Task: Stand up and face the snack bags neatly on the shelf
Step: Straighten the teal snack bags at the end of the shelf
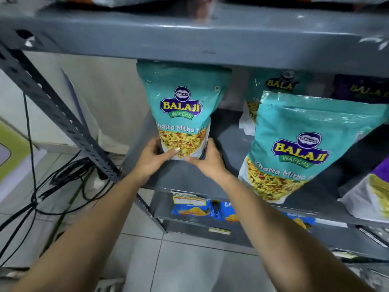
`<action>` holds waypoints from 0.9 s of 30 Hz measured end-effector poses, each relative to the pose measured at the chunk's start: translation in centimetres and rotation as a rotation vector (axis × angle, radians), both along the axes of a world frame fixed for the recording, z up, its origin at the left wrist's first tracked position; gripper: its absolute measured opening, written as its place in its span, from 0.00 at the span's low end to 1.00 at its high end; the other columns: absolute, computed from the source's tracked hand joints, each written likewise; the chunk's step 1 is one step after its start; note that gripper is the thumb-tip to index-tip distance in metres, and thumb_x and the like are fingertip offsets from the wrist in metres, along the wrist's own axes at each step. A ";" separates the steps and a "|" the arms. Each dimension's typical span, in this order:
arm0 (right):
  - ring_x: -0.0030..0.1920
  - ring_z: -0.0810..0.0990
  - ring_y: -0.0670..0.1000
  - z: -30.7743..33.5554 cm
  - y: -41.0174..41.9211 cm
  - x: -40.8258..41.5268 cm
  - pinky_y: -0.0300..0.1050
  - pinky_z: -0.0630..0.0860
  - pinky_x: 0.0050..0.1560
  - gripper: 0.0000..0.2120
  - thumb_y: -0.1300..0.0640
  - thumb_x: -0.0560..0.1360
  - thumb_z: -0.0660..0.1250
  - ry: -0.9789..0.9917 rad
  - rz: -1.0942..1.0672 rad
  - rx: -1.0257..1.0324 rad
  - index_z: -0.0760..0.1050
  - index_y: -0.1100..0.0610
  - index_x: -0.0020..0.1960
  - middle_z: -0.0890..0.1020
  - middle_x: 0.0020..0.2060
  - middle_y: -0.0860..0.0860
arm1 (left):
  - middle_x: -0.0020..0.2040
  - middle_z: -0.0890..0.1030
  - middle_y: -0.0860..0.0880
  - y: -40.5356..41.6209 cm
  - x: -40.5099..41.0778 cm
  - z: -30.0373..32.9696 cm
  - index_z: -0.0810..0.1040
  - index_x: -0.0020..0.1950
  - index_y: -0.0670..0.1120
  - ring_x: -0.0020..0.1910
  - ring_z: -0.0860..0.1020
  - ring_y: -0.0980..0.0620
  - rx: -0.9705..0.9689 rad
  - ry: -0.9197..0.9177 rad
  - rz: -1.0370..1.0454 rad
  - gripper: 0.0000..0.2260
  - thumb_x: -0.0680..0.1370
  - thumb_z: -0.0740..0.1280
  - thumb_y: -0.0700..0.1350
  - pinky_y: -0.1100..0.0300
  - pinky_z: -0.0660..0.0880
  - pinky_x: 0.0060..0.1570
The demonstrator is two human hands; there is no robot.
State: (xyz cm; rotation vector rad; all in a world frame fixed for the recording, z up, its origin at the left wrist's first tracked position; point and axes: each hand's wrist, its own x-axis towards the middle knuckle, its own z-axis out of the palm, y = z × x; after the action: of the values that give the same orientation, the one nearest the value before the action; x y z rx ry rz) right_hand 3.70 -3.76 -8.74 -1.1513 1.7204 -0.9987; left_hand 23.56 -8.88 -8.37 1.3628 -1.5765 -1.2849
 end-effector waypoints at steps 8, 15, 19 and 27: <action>0.55 0.82 0.50 0.3 3.8 2.2 0.54 0.82 0.51 0.38 0.41 0.54 0.81 0.134 0.029 -0.040 0.64 0.51 0.53 0.82 0.55 0.49 | 0.55 0.86 0.55 3.1 2.8 -0.4 0.79 0.56 0.55 0.56 0.83 0.59 0.040 0.074 0.033 0.27 0.60 0.82 0.57 0.59 0.77 0.59; 0.55 0.82 0.51 0.4 6.0 4.0 0.53 0.82 0.50 0.36 0.42 0.55 0.82 0.193 0.019 -0.031 0.64 0.51 0.52 0.83 0.54 0.49 | 0.56 0.86 0.58 5.0 4.9 -0.8 0.80 0.59 0.53 0.57 0.83 0.59 0.057 0.144 0.020 0.30 0.58 0.82 0.54 0.67 0.78 0.55; 0.56 0.82 0.51 0.8 6.5 4.3 0.53 0.82 0.50 0.36 0.42 0.55 0.82 0.187 0.006 -0.034 0.65 0.50 0.52 0.83 0.54 0.48 | 0.56 0.86 0.59 5.3 4.8 -0.3 0.80 0.60 0.53 0.57 0.83 0.61 0.058 0.170 -0.008 0.30 0.59 0.81 0.53 0.68 0.78 0.55; 0.56 0.82 0.52 1.2 7.0 4.6 0.55 0.82 0.50 0.35 0.39 0.57 0.80 0.195 0.016 -0.046 0.64 0.49 0.53 0.82 0.54 0.47 | 0.54 0.87 0.57 5.7 4.7 -0.3 0.80 0.60 0.51 0.55 0.83 0.58 0.062 0.148 0.023 0.24 0.66 0.81 0.44 0.66 0.78 0.56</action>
State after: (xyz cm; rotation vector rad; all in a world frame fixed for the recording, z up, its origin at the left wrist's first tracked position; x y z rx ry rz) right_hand 8.32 3.23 -7.59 -1.3271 1.8453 -0.9469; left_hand 28.28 -3.20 -8.70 1.2883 -1.4271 -1.3982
